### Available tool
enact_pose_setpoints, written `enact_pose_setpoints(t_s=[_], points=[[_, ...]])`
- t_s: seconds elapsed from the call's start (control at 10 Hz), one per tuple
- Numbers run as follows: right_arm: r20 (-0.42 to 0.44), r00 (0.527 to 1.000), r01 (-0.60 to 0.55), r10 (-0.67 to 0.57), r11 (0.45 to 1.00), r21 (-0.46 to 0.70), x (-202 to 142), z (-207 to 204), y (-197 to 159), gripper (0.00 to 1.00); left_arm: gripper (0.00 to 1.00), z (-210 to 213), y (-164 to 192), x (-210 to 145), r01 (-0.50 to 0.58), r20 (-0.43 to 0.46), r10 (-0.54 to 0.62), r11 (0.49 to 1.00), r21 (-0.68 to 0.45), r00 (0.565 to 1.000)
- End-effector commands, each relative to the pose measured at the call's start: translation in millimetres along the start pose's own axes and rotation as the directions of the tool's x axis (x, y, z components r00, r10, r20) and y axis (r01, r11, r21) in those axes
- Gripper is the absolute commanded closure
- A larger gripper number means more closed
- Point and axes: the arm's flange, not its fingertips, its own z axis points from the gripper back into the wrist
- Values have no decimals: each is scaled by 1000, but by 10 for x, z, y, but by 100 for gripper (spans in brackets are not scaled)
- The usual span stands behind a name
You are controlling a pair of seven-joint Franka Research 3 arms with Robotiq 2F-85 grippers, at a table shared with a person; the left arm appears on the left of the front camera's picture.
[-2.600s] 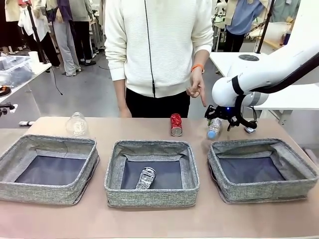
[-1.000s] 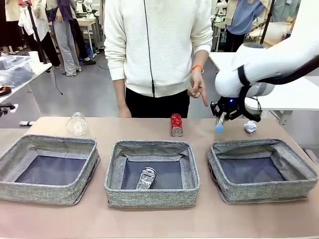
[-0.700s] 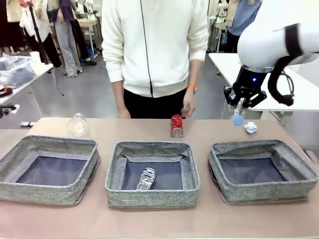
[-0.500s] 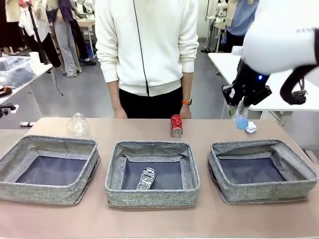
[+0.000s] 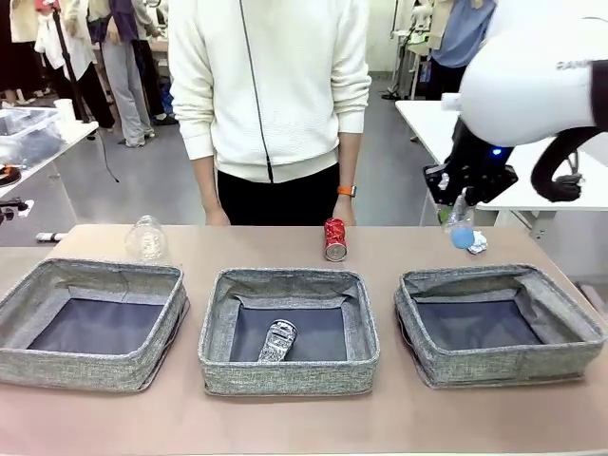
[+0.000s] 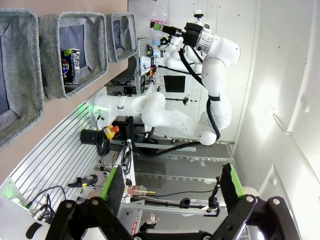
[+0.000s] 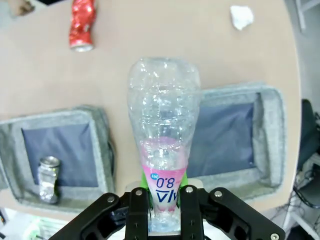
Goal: Sort the waste into the appropriate baskets.
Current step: Pick up the waste item pointed out by the person.
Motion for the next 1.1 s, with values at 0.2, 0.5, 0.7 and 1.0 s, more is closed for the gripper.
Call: enact_pose_setpoints(t_s=[0.2, 0.5, 0.7, 1.0], points=[[-30, 968, 247, -249, 967, -62, -57, 827, 1257, 79, 0, -7, -22, 7, 11, 8, -11, 1000, -7, 1000], [-101, 995, 20, -21, 1000, -3, -574, 1530, 2137, 79, 0, -7, -22, 7, 11, 8, -11, 1000, -7, 1000], [-29, 999, -33, 32, 999, -29, -840, 1912, 2428, 79, 0, -7, -22, 7, 11, 8, -11, 1000, -7, 1000], [98, 994, -41, 49, 995, -86, -898, 2279, 2586, 79, 0, -7, -22, 7, 11, 8, -11, 1000, -7, 1000]])
